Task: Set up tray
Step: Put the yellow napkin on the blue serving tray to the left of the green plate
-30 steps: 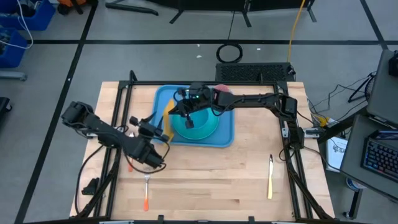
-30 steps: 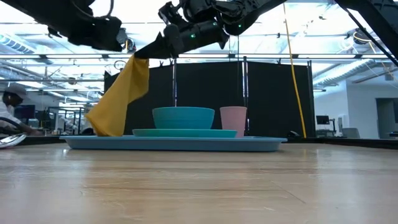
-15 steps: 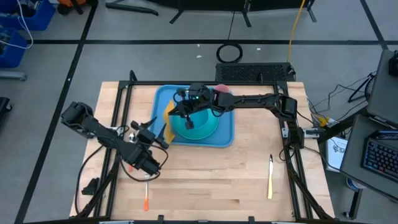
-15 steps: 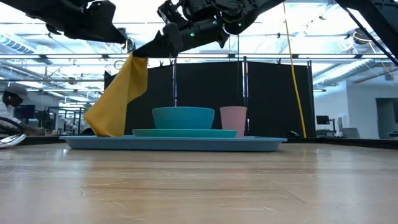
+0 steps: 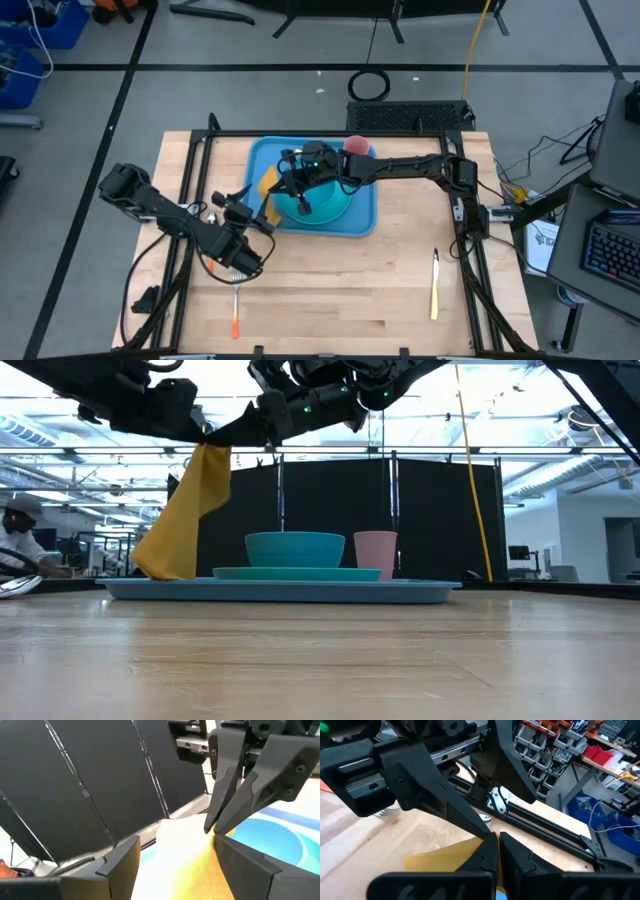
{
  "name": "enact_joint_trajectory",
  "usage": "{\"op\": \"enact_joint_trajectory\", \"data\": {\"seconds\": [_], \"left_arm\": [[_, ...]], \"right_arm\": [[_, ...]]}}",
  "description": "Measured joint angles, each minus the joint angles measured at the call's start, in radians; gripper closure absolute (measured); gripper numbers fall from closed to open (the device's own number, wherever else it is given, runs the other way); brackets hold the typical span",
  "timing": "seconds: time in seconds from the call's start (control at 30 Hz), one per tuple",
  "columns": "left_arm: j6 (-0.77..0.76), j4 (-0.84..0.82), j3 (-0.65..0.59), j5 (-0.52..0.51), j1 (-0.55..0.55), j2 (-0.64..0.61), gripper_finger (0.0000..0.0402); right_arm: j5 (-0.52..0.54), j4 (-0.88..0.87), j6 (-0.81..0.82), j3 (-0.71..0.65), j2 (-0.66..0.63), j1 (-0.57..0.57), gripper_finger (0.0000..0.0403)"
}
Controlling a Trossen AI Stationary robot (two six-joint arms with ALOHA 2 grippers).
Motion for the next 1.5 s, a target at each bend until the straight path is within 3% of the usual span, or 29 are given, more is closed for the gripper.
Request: {"op": "enact_joint_trajectory", "data": {"seconds": [0.23, 0.6, 0.87, 0.97, 1.13, 1.23, 1.4, 1.5], "left_arm": [[0.031, 0.002, 0.000, 0.022, 0.000, 0.000, 0.0157], [0.300, 0.175, -0.001, 0.100, -0.001, 0.000, 0.0190], [0.305, 0.176, -0.001, 0.160, 0.057, 0.000, 0.0223], [0.316, 0.176, -0.001, 0.161, 0.063, 0.000, 0.0226], [0.334, 0.175, -0.001, 0.143, 0.052, 0.000, 0.0234], [0.354, 0.175, -0.001, 0.132, 0.045, 0.000, 0.0272], [0.409, 0.176, -0.001, 0.134, 0.045, 0.001, 0.0383], [0.413, 0.175, -0.001, 0.122, 0.043, 0.001, 0.0386]], "right_arm": [[0.001, 0.002, -0.014, 0.000, 0.000, 0.012, 0.0403], [-0.008, 0.002, -0.010, 0.000, 0.000, 0.015, 0.0403], [-0.010, 0.001, -0.015, 0.000, 0.000, 0.022, 0.0403], [-0.072, -0.001, -0.014, 0.000, 0.000, 0.022, 0.0403], [-0.039, 0.001, -0.011, 0.000, 0.001, 0.023, 0.0403], [-0.049, -0.001, -0.015, 0.000, 0.000, 0.023, 0.0403], [-0.053, -0.002, -0.014, 0.000, 0.000, 0.022, 0.0403], [-0.053, -0.002, -0.015, 0.000, 0.000, 0.024, 0.0403]]}}
